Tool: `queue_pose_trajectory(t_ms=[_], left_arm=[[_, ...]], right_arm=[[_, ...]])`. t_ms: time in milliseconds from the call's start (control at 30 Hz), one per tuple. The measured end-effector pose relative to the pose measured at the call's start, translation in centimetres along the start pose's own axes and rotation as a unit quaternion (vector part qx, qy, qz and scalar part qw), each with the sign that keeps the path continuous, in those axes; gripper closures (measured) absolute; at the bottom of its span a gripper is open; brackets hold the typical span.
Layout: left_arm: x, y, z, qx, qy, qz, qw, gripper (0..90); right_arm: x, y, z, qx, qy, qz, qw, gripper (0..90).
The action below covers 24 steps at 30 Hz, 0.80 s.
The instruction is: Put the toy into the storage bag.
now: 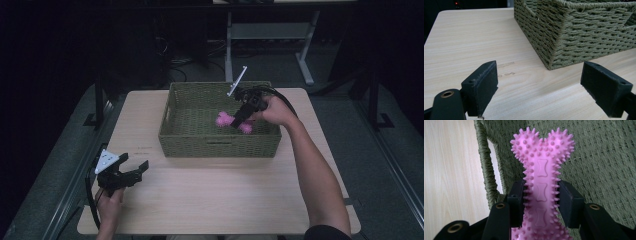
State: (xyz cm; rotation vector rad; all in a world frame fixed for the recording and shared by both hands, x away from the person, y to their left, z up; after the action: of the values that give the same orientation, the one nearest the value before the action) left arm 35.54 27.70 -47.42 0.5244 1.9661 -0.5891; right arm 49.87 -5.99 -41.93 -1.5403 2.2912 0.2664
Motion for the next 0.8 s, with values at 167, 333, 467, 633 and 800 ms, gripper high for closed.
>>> queue_pose_trajectory(t_ms=[167,333,467,633,800], left_arm=[[0.0,0.0,0.0,0.000,0.000,-0.002,1.0000,13.8],[0.0,0.0,0.0,0.000,0.000,0.000,1.0000,13.8],[0.0,0.0,0.0,0.000,-0.002,-0.001,1.0000,13.9],[0.0,0.0,0.0,0.000,0.000,0.000,1.0000,13.9],[0.0,0.0,0.0,0.000,0.000,0.001,1.0000,13.8]], right_arm=[[0.0,0.1,0.4,0.000,0.003,-0.002,1.0000,58.1],[0.1,0.1,0.7,0.001,0.006,-0.002,1.0000,58.1],[0.2,0.0,0.9,-0.003,0.002,0.004,1.0000,58.1],[0.9,-0.1,1.5,-0.005,0.010,0.011,0.9999,58.1],[1.3,-0.1,1.8,-0.006,0.015,0.011,0.9998,58.0]])
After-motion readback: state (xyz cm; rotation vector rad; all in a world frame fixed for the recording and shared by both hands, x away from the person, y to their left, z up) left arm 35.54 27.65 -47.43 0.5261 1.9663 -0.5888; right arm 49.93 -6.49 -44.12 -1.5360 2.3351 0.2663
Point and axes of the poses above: each handheld gripper's, and its own axes: z roughly forward along the jaws, x roughly out of its underside, y roughly to its left, the point moved 9 cm from there along z, roughly forward along the jaws, and after that the axes turned 14 degrees about x, right-handed, at the moved point
